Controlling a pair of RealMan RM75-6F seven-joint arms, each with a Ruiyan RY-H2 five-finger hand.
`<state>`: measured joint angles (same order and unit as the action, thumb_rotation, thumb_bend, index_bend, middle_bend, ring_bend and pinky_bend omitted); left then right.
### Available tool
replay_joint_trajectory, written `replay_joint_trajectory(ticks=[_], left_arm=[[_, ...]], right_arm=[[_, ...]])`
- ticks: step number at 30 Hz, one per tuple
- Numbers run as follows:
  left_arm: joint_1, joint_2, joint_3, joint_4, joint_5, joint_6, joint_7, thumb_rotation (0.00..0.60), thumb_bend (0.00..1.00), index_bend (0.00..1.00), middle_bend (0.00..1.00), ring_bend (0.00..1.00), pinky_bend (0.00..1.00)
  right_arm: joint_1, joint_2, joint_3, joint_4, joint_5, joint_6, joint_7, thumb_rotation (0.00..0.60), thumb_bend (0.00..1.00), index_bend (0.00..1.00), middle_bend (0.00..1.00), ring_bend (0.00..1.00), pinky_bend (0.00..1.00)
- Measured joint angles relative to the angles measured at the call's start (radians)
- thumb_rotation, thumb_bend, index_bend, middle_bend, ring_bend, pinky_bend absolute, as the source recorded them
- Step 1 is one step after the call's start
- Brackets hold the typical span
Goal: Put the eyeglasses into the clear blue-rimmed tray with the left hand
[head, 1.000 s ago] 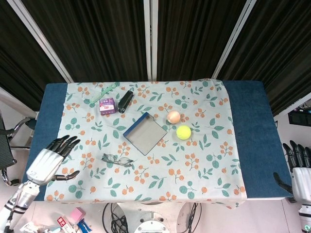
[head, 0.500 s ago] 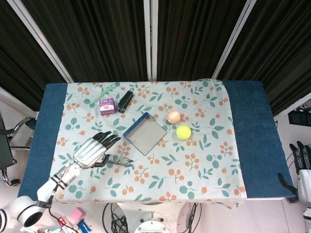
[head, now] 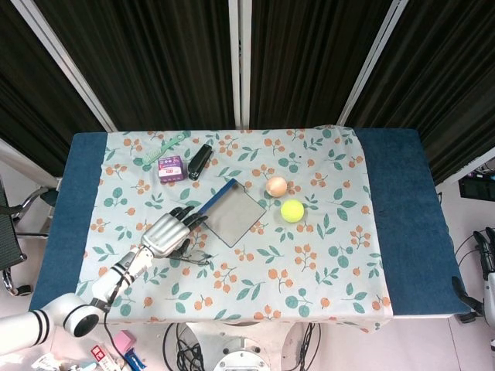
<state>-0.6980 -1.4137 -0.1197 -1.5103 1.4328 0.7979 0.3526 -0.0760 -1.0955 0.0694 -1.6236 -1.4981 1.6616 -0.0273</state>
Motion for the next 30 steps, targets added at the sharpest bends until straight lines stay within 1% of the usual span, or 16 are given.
replay_joint_trajectory(ticks=[8, 16, 18, 22, 30], left_arm=[[-0.039, -0.033, 0.005, 0.03, -0.024, -0.018, 0.005, 0.457, 0.61, 0.06, 0.14, 0.05, 0.18], [-0.068, -0.059, 0.022, 0.069, -0.068, -0.048, 0.022, 0.476, 0.61, 0.06, 0.15, 0.05, 0.18], [-0.07, -0.06, 0.027, 0.07, -0.081, -0.048, 0.032, 0.492, 0.61, 0.06, 0.17, 0.05, 0.18], [-0.064, -0.053, 0.036, 0.069, -0.096, -0.034, 0.028, 0.501, 0.61, 0.06, 0.21, 0.05, 0.18], [-0.05, -0.024, 0.06, 0.076, -0.12, -0.009, 0.048, 0.507, 0.61, 0.06, 0.22, 0.05, 0.18]], right_arm=[[0.005, 0.002, 0.003, -0.002, -0.002, -0.011, 0.001, 0.6, 0.2, 0.0, 0.0, 0.0, 0.0], [0.003, 0.009, 0.01, -0.01, 0.005, -0.01, 0.003, 0.6, 0.21, 0.0, 0.0, 0.0, 0.0], [0.002, 0.01, 0.011, -0.01, 0.006, -0.01, 0.006, 0.6, 0.21, 0.0, 0.0, 0.0, 0.0], [0.0, 0.009, 0.01, -0.007, 0.007, -0.01, 0.017, 0.6, 0.21, 0.0, 0.0, 0.0, 0.0], [-0.003, 0.005, 0.008, -0.003, 0.008, -0.014, 0.019, 0.6, 0.21, 0.0, 0.0, 0.0, 0.0]])
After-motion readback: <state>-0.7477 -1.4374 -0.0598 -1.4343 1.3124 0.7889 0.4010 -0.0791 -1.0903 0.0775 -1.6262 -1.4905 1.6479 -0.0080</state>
